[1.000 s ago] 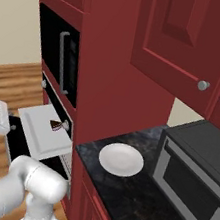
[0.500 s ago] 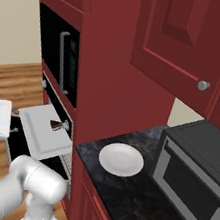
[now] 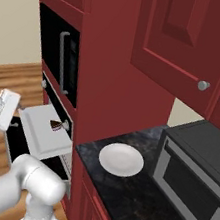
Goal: Take the baked cake out of the oven and place it on the plate for cooling. Then close the oven door.
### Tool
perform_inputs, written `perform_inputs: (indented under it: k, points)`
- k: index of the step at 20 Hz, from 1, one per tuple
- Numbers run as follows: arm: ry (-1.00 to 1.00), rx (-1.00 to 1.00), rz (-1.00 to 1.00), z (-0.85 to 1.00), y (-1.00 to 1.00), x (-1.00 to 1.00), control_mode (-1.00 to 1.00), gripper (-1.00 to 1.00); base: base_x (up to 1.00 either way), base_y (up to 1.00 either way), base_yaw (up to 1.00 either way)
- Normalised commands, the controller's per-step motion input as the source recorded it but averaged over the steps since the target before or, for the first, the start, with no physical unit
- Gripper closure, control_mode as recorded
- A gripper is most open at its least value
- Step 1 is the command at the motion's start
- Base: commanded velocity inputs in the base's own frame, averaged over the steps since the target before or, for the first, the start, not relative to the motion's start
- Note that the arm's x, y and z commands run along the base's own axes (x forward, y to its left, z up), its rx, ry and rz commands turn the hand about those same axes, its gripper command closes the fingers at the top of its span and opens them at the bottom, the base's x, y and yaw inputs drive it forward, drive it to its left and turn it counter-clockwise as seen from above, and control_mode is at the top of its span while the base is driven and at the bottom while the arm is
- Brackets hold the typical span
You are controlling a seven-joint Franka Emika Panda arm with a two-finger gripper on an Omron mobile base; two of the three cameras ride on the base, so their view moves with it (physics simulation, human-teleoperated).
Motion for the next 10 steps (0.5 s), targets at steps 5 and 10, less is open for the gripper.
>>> perform_inputs:
  k: [5,10]
  points:
    - [-0.12,0.18,-0.15,-0.2,0.0,0.01,-1.0,-1.0,0.0,0.0,0.0]
    - [-0.12,0.2,-0.11,-0.2,-0.05,0.0,-1.0,-1.0,0.0,0.0,0.0]
